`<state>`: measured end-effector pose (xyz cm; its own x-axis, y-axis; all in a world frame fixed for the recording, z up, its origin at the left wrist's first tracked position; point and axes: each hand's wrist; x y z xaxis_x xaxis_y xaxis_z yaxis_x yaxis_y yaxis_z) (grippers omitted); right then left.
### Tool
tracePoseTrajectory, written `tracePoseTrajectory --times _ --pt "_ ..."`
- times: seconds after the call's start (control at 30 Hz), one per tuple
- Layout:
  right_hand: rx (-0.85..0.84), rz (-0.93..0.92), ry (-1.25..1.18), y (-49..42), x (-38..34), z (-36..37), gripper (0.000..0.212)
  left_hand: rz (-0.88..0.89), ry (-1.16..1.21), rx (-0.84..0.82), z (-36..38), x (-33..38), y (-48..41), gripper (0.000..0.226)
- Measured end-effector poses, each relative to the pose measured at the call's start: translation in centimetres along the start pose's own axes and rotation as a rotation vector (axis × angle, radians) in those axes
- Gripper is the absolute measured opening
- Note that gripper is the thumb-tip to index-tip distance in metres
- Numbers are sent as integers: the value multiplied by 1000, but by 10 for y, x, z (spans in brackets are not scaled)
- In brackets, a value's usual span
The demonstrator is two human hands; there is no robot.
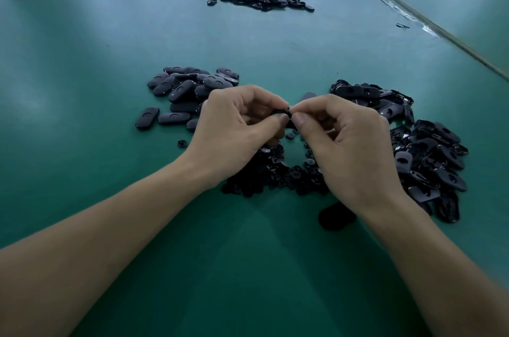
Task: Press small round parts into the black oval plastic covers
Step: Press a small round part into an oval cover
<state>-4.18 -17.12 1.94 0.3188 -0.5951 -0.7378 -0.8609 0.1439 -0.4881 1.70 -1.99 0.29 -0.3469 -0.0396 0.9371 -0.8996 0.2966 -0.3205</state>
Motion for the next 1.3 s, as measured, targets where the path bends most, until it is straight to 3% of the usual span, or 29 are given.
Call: tracePoseTrajectory --times 0.37,1.07,1.3 --pt "-10 125 -190 -2 2 0 25 29 -22 -22 -1 -1 0 18" --pt "9 168 -125 0 -2 2 24 82 -104 -6 1 0 2 17" --pt "43 162 2 3 -4 1 26 138 -225 -54 2 0 3 23"
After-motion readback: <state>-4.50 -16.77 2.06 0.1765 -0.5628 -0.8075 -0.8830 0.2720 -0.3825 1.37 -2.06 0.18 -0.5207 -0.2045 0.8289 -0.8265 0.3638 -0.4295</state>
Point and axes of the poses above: each hand's wrist, its own y-axis away from the middle knuckle, its own z-axis out of the palm, x = y × z, and after that the axes turned 4 degrees about -y, right-handed
